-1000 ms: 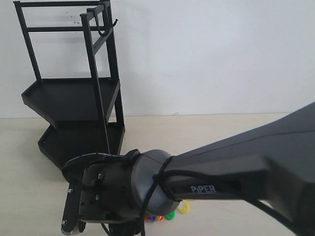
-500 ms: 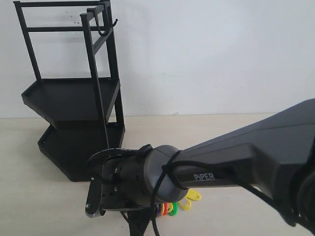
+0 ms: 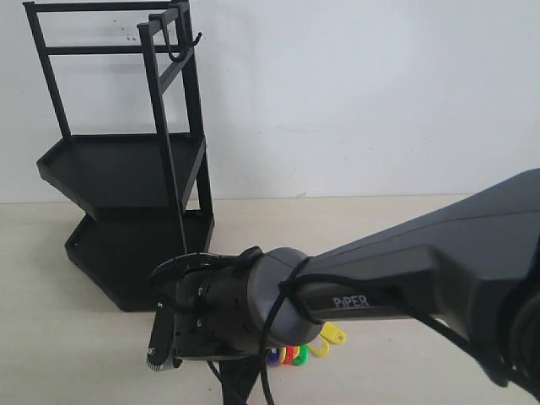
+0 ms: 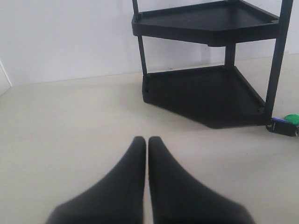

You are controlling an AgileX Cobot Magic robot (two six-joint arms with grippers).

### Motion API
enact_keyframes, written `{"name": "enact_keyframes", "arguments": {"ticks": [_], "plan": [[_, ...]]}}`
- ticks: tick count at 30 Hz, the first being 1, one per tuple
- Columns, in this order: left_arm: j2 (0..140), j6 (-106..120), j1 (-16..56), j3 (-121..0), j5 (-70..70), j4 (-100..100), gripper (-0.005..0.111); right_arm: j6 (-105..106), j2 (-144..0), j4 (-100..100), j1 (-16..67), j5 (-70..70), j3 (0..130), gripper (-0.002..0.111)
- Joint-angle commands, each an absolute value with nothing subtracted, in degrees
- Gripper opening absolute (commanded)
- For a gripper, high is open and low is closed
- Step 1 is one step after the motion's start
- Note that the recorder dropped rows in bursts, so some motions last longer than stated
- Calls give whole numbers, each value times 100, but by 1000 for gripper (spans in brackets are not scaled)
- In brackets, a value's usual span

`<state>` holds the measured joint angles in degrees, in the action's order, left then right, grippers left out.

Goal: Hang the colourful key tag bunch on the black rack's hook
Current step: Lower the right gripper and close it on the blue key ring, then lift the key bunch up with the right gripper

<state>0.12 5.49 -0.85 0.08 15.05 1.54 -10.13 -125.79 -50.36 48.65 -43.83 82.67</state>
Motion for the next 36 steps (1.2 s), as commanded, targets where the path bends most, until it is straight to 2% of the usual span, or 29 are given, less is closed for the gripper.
{"name": "enact_keyframes", "arguments": {"ticks": [1, 11, 22, 26, 31, 36], "plan": [[0, 555, -78, 0, 1458, 134, 4, -1207, -12577, -5132, 4854, -4604, 8292, 0], [0, 555, -78, 0, 1458, 134, 4, -1953, -12092, -5409, 4854, -4835, 8292, 0], [0, 555, -78, 0, 1458, 134, 4, -2439, -11133, -5129, 4854, -4950, 8292, 0], [0, 555, -78, 0, 1458, 134, 4, -3295, -10588, -4533, 4755, -5141, 8292, 0], [0, 555, -78, 0, 1458, 134, 4, -3357, -9596, -2549, 4088, -3709, 7801, 0], [0, 555, -78, 0, 1458, 134, 4, -3357, -8717, -1839, 3421, -2846, 7040, 0]]}}
